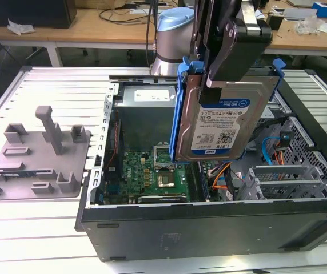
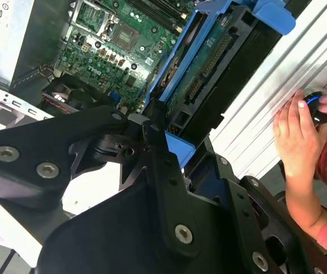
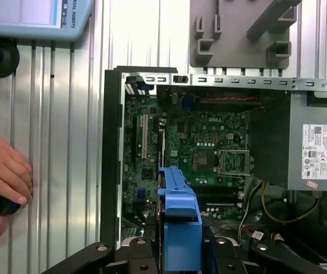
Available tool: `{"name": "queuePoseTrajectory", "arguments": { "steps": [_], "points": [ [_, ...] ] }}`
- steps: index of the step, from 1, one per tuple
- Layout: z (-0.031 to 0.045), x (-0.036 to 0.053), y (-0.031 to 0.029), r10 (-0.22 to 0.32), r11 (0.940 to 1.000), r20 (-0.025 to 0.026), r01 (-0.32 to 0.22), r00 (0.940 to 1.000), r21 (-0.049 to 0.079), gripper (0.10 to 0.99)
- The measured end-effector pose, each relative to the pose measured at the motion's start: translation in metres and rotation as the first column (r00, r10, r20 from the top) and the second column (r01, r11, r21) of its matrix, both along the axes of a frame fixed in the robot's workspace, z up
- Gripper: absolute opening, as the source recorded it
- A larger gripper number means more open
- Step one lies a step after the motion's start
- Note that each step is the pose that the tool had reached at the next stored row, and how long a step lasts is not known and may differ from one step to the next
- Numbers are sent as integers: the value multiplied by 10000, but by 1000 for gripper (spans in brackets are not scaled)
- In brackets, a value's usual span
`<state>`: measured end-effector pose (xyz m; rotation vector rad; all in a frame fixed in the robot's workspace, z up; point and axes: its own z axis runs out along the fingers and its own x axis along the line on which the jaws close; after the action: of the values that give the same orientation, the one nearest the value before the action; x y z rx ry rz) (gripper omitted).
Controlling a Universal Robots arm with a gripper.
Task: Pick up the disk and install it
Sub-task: 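Insert the disk into the insertion slot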
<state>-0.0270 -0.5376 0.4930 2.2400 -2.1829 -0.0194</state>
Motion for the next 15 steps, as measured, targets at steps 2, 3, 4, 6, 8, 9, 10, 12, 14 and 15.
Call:
{"name": "queuePoseTrajectory", "arguments": {
  "steps": [2,3,4,6,8,9,10,12,14,15],
  "points": [
    [0,3,0,0,10000,0,0,10000,0,369],
    [0,4,0,0,10000,0,0,10000,0,369],
    [0,7,0,0,10000,1,0,10000,0,369],
    [0,10,0,0,10000,0,0,10000,0,369],
    [0,12,-1,0,10000,0,0,10000,0,369],
    [0,13,-1,0,10000,0,0,10000,0,369],
    [0,13,0,0,10000,0,0,10000,0,369],
    [0,13,13,0,10000,0,0,10000,1,369],
    [0,13,40,0,10000,0,0,10000,1,369],
    [-1,13,52,0,10000,0,0,10000,1,369]
  ]
}}
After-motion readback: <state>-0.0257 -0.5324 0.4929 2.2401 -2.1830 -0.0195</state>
